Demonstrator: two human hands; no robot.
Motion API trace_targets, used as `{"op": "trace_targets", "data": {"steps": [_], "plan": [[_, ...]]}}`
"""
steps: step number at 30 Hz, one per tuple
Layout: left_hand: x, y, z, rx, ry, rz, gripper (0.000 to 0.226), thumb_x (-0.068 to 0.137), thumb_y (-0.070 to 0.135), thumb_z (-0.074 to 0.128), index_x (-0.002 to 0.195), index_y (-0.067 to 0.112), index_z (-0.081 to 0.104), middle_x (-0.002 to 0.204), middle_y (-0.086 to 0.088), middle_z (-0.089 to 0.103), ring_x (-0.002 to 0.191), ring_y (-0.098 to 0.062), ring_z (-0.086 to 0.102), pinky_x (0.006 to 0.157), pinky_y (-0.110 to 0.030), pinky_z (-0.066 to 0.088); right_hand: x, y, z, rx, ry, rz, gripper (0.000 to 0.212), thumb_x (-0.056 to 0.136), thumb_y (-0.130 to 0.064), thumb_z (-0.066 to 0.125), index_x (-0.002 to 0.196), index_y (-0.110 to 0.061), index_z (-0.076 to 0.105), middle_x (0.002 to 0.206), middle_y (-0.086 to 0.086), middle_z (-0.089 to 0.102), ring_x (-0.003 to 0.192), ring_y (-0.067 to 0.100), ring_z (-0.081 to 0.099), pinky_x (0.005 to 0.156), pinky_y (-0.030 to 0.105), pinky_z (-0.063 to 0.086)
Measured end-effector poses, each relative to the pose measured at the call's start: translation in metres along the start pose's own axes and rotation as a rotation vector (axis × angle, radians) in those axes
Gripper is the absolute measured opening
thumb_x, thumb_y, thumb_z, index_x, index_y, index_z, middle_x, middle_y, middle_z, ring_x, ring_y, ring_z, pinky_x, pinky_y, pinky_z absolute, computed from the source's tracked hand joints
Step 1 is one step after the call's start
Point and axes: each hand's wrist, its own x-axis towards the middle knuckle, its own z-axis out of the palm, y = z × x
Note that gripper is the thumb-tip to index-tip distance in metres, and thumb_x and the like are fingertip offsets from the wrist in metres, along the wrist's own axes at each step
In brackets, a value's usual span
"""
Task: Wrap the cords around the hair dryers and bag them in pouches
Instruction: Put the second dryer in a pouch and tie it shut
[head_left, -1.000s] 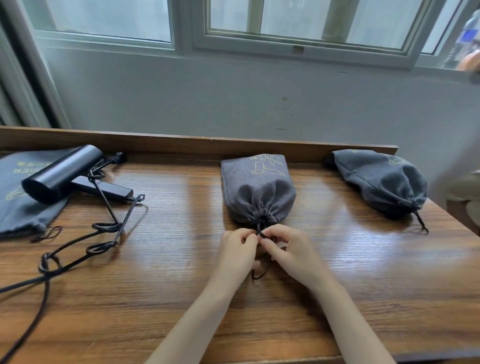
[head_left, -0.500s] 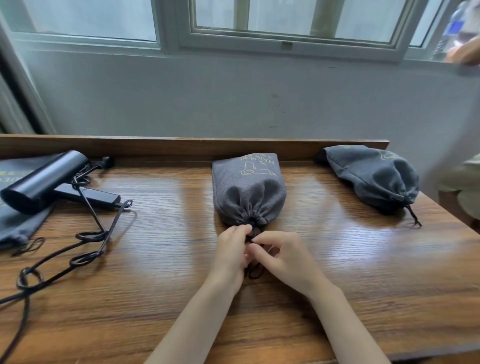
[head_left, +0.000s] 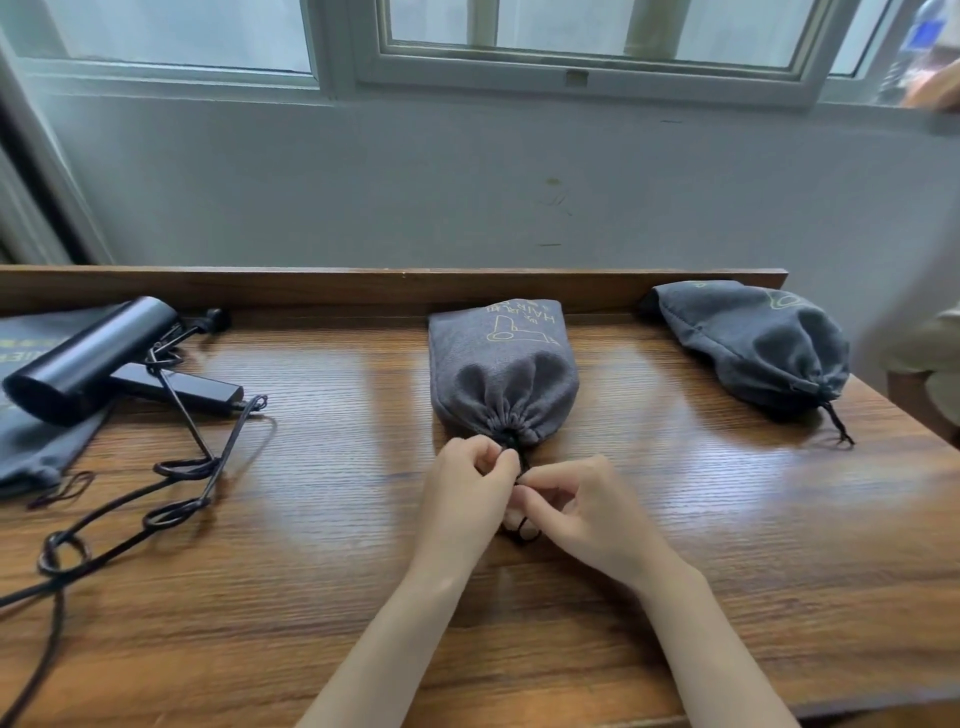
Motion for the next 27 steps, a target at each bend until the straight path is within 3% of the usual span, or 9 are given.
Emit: {"op": "trace_targets", "data": {"steps": [4, 7, 11, 13, 15, 17, 21, 27], "plan": [[0.000, 0.003, 0.003, -0.308, -0.138, -0.249, 0.027, 0.084, 0.007, 0.050, 0.058, 0.013, 0.050, 0.061, -0.006, 0.052, 0.061, -0.019, 0.053, 0.071, -0.045, 0.053, -0.001, 0.001, 0.002, -0.039, 0.023, -0.029, 0.027, 0.086, -0.031, 0.054, 0.065, -0.019, 0.067, 0.058, -0.010, 0.065, 0.053, 0.000, 0.059, 0.054, 0.014, 0.041], [-0.002, 0.009, 0.005, -0.671, -0.211, -0.398, 0.034, 0.085, 0.002, 0.041, 0.053, 0.014, 0.048, 0.072, -0.006, 0.064, 0.060, -0.019, 0.054, 0.056, -0.029, 0.045, -0.001, -0.001, 0.001, -0.052, 0.048, -0.055, 0.029, 0.083, -0.031, 0.053, 0.062, -0.013, 0.063, 0.049, -0.007, 0.053, 0.045, 0.000, 0.042, 0.050, 0.008, 0.028], [0.000, 0.013, 0.010, -0.914, -0.193, -0.485, 0.052, 0.085, 0.003, 0.038, 0.036, 0.015, 0.052, 0.073, -0.009, 0.066, 0.063, -0.020, 0.058, 0.074, -0.037, 0.043, -0.002, 0.000, 0.000, -0.036, 0.005, -0.058, 0.029, 0.084, -0.027, 0.056, 0.063, -0.009, 0.064, 0.052, 0.002, 0.059, 0.049, 0.007, 0.049, 0.053, 0.012, 0.035], [0.001, 0.014, 0.012, -0.968, -0.172, -0.519, 0.054, 0.087, 0.006, 0.037, 0.036, 0.015, 0.051, 0.060, -0.005, 0.065, 0.056, -0.019, 0.059, 0.074, -0.037, 0.044, -0.001, 0.002, -0.001, -0.015, 0.006, -0.035, 0.024, 0.084, -0.022, 0.058, 0.066, -0.009, 0.068, 0.054, 0.002, 0.060, 0.058, -0.007, 0.055, 0.066, 0.008, 0.042], [0.003, 0.013, 0.013, -1.023, -0.134, -0.567, 0.041, 0.088, 0.007, 0.037, 0.048, 0.013, 0.047, 0.050, -0.002, 0.056, 0.048, -0.016, 0.058, 0.066, -0.032, 0.043, -0.001, 0.002, -0.001, 0.001, -0.012, -0.026, 0.023, 0.082, -0.023, 0.057, 0.066, -0.011, 0.068, 0.057, 0.002, 0.063, 0.072, 0.000, 0.065, 0.083, 0.018, 0.049], [0.005, 0.012, 0.013, -1.063, -0.111, -0.597, 0.030, 0.088, 0.007, 0.037, 0.058, 0.014, 0.040, 0.047, 0.001, 0.050, 0.043, -0.013, 0.055, 0.062, -0.029, 0.041, -0.001, 0.002, -0.002, 0.032, -0.018, -0.019, 0.022, 0.081, -0.021, 0.056, 0.064, -0.012, 0.065, 0.066, 0.002, 0.066, 0.080, 0.016, 0.068, 0.076, 0.025, 0.051], [0.008, 0.011, 0.011, -0.992, -0.038, -0.538, 0.027, 0.087, 0.004, 0.036, 0.063, 0.013, 0.040, 0.049, 0.002, 0.047, 0.042, -0.013, 0.046, 0.047, -0.021, 0.038, 0.000, 0.001, -0.006, 0.116, 0.091, -0.018, 0.018, 0.077, -0.022, 0.056, 0.062, -0.019, 0.066, 0.088, -0.011, 0.069, 0.079, 0.011, 0.066, 0.065, 0.027, 0.052], [0.004, 0.008, 0.004, -0.818, -0.042, -0.450, 0.022, 0.094, 0.004, 0.040, 0.074, 0.010, 0.049, 0.060, -0.004, 0.052, 0.040, -0.004, 0.045, 0.041, -0.014, 0.041, 0.005, 0.010, -0.013, -0.043, 0.331, 0.042, 0.021, 0.083, -0.034, 0.052, 0.069, -0.022, 0.063, 0.079, -0.008, 0.057, 0.072, 0.010, 0.056, 0.061, 0.012, 0.038]]}}
